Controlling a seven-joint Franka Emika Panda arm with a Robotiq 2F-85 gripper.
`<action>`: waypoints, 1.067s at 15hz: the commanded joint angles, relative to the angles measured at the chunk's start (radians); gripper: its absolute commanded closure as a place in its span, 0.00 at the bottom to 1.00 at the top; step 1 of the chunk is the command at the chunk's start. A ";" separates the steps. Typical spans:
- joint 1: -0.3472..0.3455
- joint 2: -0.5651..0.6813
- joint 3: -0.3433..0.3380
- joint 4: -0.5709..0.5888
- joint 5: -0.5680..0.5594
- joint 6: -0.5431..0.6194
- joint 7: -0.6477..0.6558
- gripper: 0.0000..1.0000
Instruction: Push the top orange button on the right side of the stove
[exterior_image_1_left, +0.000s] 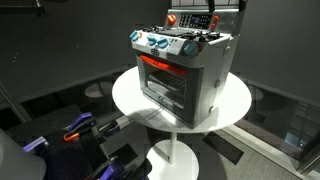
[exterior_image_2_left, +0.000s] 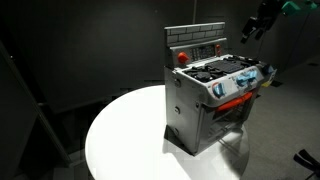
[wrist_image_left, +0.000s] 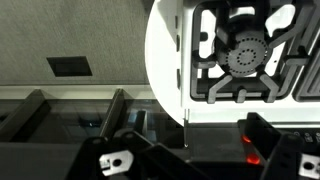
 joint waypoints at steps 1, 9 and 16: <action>0.001 0.000 -0.002 0.003 0.000 -0.002 -0.001 0.00; 0.018 0.080 0.011 0.055 -0.005 0.040 0.019 0.00; 0.036 0.163 0.014 0.128 -0.013 0.073 0.046 0.00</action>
